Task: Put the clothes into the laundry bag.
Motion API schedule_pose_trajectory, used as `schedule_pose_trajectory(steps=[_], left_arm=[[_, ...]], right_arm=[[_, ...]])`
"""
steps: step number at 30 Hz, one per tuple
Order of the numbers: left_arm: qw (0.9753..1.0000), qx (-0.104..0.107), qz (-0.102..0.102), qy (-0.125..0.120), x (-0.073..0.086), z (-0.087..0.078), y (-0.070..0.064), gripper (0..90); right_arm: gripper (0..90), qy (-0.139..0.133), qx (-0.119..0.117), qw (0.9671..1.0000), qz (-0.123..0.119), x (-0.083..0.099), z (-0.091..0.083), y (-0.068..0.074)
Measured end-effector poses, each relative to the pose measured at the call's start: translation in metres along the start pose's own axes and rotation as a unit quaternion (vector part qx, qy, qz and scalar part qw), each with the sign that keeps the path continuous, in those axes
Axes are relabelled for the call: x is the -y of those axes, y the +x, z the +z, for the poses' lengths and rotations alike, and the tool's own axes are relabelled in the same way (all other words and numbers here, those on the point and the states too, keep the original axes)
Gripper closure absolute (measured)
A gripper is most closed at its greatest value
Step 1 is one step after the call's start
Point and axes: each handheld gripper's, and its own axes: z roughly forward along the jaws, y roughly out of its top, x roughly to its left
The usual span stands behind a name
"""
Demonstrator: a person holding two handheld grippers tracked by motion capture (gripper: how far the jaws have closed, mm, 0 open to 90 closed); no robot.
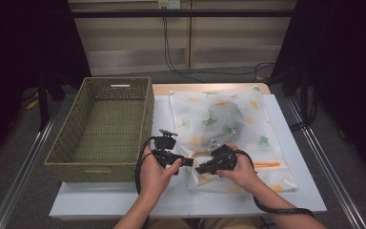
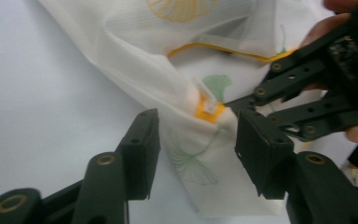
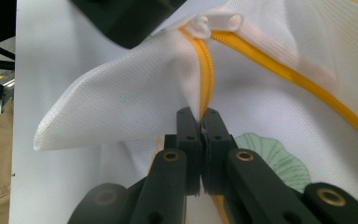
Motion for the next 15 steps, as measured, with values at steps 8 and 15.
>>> schedule_pose_trajectory(steps=[8, 15], left_arm=[[0.9997, 0.007, 0.002, 0.023, 0.006, 0.011, -0.001, 42.7], [0.9994, 0.021, 0.008, 0.028, 0.005, 0.017, 0.002, 52.5]], right_arm=[[88.8, -0.002, 0.000, 1.0000, 0.002, 0.000, 0.000, 0.000], [88.8, -0.003, 0.000, 1.0000, 0.002, 0.000, 0.000, 0.000]])
